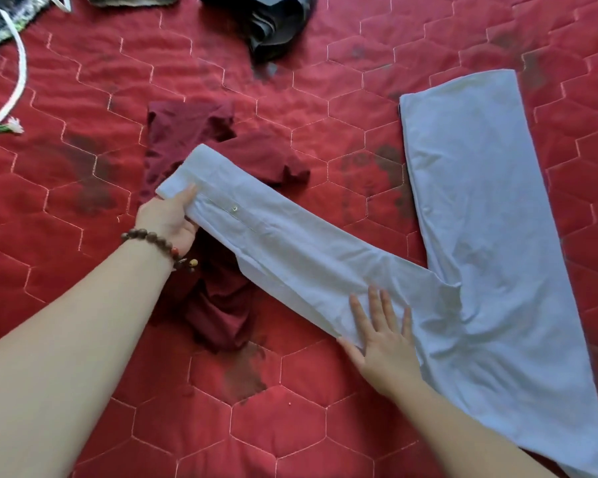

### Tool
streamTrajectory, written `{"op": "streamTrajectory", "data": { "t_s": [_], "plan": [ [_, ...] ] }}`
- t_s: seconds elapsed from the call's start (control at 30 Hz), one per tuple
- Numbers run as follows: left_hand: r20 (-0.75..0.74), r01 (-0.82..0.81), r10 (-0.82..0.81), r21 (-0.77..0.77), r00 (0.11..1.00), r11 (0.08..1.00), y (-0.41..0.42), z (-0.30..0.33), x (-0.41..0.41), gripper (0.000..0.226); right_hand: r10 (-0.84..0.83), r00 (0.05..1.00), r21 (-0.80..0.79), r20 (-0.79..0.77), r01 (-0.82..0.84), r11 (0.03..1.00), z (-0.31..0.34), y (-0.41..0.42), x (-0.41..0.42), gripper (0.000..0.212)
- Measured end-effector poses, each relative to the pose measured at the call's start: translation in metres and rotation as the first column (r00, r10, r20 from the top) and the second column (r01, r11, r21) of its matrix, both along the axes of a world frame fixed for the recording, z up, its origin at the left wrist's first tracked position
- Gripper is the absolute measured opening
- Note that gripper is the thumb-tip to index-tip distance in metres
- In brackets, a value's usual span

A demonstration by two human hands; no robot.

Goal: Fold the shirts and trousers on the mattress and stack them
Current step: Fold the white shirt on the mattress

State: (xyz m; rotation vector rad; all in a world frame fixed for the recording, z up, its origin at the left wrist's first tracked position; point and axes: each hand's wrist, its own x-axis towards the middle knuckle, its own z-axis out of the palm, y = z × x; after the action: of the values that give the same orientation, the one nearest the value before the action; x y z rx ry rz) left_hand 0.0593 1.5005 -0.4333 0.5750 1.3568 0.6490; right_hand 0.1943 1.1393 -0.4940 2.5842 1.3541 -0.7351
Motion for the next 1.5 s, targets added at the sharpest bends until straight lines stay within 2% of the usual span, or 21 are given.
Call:
{"op": "streamTrajectory", "data": {
  "t_s": [0.1, 0.2, 0.33, 0.47, 0.57, 0.7, 0.93, 1.03, 1.17, 1.2, 1.23, 1.27, 1.33, 1.37, 1.4, 1.5],
  "plan": [
    [-0.128, 0.104, -0.088, 0.121, 0.988, 0.987, -0.007, 0.004, -0.005, 0.034, 0.000, 0.999, -0.067, 0.032, 0.002, 0.998, -0.003, -0.004, 0.001, 0.071],
    [-0.221, 0.177, -0.139, 0.160, 0.965, 0.971, -0.011, 0.003, -0.009, 0.029, -0.007, 1.000, -0.064, 0.030, 0.009, 0.998, -0.003, 0.005, -0.004, 0.071],
    [-0.217, 0.213, -0.197, 0.050, 0.956, 0.976, -0.007, 0.006, -0.003, 0.002, 0.066, 0.998, -0.016, 0.014, -0.066, 0.998, -0.002, 0.020, -0.013, 0.070],
    [-0.227, 0.164, -0.141, 0.090, 0.964, 0.982, 0.001, 0.013, 0.002, 0.007, 0.082, 0.997, 0.068, 0.003, -0.082, 0.994, -0.001, 0.048, -0.021, 0.063],
    [-0.231, 0.132, -0.098, 0.134, 0.968, 0.982, 0.015, 0.021, -0.002, 0.012, 0.089, 0.996, 0.069, -0.004, -0.089, 0.994, -0.002, 0.065, -0.023, 0.059],
    [-0.288, 0.177, -0.132, 0.136, 0.949, 0.975, 0.027, 0.019, -0.010, 0.015, 0.026, 1.000, 0.000, -0.003, -0.026, 1.000, -0.008, 0.082, -0.021, 0.060],
    [-0.261, 0.233, -0.195, 0.125, 0.946, 0.964, 0.033, 0.008, -0.019, 0.016, -0.027, 0.998, 0.145, -0.050, 0.034, 0.989, -0.013, 0.172, -0.036, 0.061],
    [-0.224, 0.196, -0.173, 0.088, 0.959, 0.977, 0.031, 0.003, -0.019, 0.018, 0.011, 0.992, 0.247, -0.125, 0.021, 0.969, -0.012, 0.220, -0.052, 0.059],
    [-0.111, 0.005, -0.006, -0.006, 0.994, 1.000, 0.013, -0.001, -0.005, 0.007, 0.026, 0.984, 0.263, -0.175, 0.021, 0.965, -0.017, 0.226, -0.062, 0.057],
    [-0.137, -0.013, 0.008, -0.040, 0.991, 0.999, 0.005, -0.002, -0.001, 0.019, 0.019, 0.984, 0.256, -0.177, 0.027, 0.966, -0.018, 0.219, -0.062, 0.057],
    [-0.201, 0.003, -0.013, -0.053, 0.979, 0.999, -0.005, -0.005, 0.004, 0.027, 0.022, 0.985, 0.252, -0.174, 0.023, 0.967, -0.017, 0.210, -0.061, 0.058],
    [-0.327, 0.079, -0.085, -0.031, 0.941, 0.996, -0.015, -0.006, 0.009, 0.031, 0.033, 0.987, 0.251, -0.159, 0.008, 0.968, -0.016, 0.199, -0.059, 0.058],
    [-0.619, 0.300, -0.210, 0.042, 0.757, 0.953, -0.033, -0.005, 0.020, 0.032, 0.053, 0.995, 0.251, -0.084, -0.030, 0.968, -0.014, 0.173, -0.050, 0.058],
    [-0.716, 0.378, -0.214, 0.076, 0.665, 0.923, -0.038, -0.003, 0.024, 0.033, 0.044, 0.998, 0.251, -0.039, -0.033, 0.968, -0.013, 0.157, -0.042, 0.058],
    [-0.759, 0.418, -0.199, 0.106, 0.620, 0.902, -0.041, 0.002, 0.028, 0.034, 0.023, 1.000, 0.249, 0.010, -0.025, 0.968, -0.013, 0.139, -0.031, 0.058],
    [-0.793, 0.464, -0.144, 0.189, 0.592, 0.865, -0.042, 0.007, 0.034, 0.042, -0.048, 0.991, 0.219, 0.126, 0.019, 0.975, -0.010, 0.081, 0.007, 0.058]
  ]
}}
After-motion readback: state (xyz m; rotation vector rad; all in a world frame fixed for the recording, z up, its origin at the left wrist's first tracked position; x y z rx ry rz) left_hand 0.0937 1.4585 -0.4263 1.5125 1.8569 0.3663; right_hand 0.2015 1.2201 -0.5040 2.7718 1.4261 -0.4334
